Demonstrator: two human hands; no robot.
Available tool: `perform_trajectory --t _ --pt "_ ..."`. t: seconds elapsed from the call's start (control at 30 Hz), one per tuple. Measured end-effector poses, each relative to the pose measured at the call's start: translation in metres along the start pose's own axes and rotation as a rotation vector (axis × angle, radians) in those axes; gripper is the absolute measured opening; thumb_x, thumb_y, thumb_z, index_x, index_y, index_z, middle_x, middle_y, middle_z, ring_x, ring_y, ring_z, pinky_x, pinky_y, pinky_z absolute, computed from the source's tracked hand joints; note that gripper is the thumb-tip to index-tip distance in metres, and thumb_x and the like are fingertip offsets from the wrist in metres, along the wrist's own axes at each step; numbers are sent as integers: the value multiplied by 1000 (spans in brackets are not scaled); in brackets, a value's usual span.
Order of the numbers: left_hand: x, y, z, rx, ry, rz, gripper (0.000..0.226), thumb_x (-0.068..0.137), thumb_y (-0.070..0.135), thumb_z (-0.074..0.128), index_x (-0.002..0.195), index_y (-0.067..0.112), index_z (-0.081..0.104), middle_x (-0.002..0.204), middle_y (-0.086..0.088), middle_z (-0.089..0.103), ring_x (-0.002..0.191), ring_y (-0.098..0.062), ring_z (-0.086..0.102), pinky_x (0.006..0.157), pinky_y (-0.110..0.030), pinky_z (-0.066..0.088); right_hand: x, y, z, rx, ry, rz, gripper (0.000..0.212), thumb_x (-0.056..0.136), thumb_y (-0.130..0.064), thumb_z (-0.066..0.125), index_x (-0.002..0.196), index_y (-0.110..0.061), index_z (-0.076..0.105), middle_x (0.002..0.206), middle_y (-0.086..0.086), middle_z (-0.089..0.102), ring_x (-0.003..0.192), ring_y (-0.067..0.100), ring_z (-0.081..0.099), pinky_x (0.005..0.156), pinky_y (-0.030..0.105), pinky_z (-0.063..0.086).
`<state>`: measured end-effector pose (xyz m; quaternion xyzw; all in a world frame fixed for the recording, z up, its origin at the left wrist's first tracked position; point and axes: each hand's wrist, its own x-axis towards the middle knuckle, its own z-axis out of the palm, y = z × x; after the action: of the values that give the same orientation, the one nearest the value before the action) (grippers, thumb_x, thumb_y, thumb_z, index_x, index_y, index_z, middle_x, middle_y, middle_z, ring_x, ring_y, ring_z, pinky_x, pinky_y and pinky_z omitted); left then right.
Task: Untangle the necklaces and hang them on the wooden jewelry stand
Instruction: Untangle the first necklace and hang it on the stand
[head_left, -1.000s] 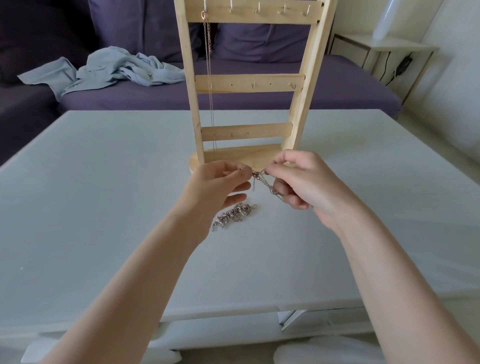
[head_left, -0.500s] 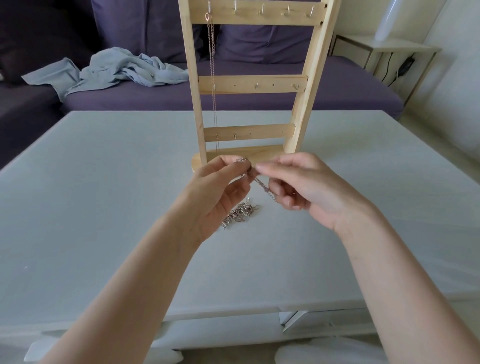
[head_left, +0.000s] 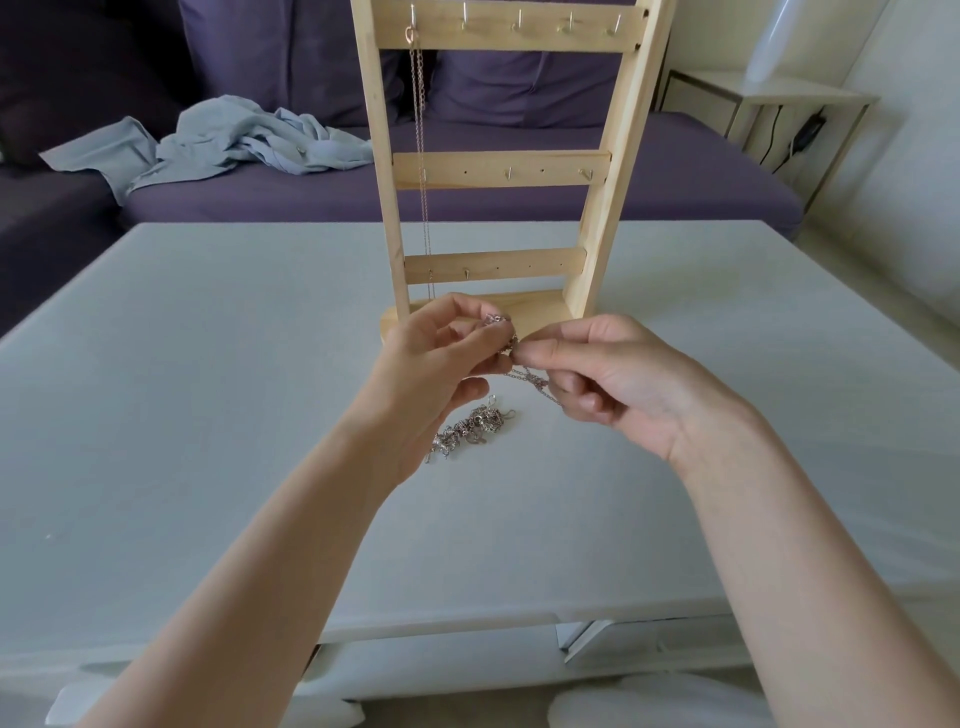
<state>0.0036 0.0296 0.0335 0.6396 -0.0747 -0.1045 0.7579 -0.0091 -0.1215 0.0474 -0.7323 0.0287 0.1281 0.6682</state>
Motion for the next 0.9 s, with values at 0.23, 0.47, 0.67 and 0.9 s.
perform_trajectory --t 0.23,0.47,0.67,0.9 --pt "0 -3 0 36 8 -19 14 88 7 61 78 16 58 71 3 55 56 -3 57 47 -11 39 0 -3 2 14 76 56 10 84 -5 61 74 -8 57 44 -2 48 34 7 37 32 14 21" --pt "0 -2 0 74 17 -43 12 88 10 61 78 16 59 76 1 55 52 -3 54 46 -13 35 0 -4 1 65 105 62 27 82 -7 55 57 -14 49 52 3 52 40 12 43 34 16 25" --pt "-2 -1 2 184 8 -39 11 90 12 60 80 16 58 75 1 58 48 -6 54 39 -13 29 -1 -5 2 133 154 11 20 83 -1 54 64 -7 52 56 5 60 43 11 49 35 16 25" --pt "-3 3 0 80 27 -96 11 92 14 58 82 16 56 77 1 55 43 -7 50 38 -13 26 -1 -4 5 188 118 23 20 84 -2 55 66 -8 50 50 1 56 39 9 39 32 16 21"
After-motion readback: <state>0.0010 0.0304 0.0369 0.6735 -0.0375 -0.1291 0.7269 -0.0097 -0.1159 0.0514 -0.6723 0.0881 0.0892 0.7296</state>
